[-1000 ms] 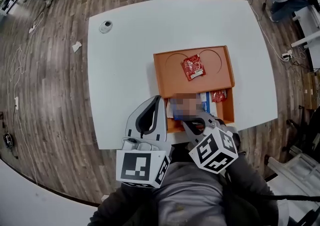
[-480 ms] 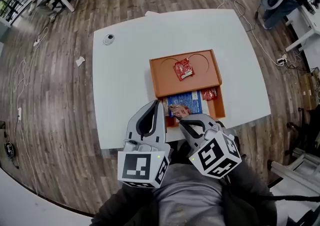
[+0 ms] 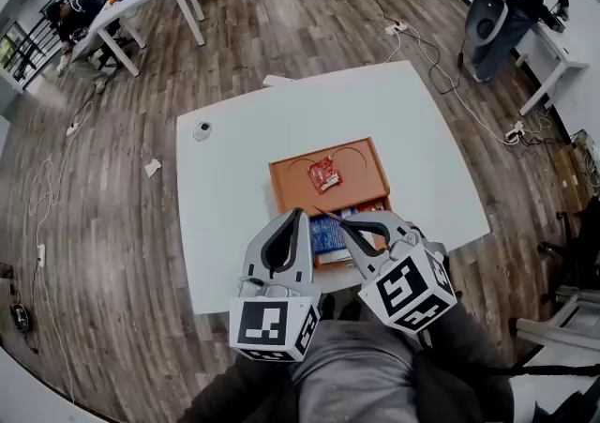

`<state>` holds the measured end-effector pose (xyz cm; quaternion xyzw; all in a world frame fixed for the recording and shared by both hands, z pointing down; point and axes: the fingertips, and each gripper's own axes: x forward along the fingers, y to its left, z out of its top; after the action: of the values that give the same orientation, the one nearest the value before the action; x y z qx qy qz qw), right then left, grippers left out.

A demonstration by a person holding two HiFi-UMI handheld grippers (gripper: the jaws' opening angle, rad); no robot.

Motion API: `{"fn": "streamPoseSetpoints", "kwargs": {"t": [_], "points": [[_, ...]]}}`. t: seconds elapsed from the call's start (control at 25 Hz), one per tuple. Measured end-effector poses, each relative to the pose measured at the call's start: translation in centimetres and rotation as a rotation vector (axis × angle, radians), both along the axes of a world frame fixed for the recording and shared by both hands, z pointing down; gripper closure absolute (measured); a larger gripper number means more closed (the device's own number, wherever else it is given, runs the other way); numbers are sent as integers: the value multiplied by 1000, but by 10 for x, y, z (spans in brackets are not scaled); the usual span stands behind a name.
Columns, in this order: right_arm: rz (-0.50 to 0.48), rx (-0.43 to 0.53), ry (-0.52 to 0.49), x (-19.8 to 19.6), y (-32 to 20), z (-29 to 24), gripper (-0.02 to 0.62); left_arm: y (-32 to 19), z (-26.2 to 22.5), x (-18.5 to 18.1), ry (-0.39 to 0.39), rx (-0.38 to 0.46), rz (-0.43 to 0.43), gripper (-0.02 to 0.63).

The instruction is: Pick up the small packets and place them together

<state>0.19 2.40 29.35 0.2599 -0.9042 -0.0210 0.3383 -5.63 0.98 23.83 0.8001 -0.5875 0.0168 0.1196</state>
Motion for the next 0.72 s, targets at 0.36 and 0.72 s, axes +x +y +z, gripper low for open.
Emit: {"fn": "streamPoseSetpoints", "kwargs": {"t": [0.36,0.72], "points": [[165,59,-1,30,-102,-16,591,-65,-1,-12,18,-9,1,606],[177,-13,74,-3,-120,47,591,-91,40,-52,19,-117,-40,606]]}}
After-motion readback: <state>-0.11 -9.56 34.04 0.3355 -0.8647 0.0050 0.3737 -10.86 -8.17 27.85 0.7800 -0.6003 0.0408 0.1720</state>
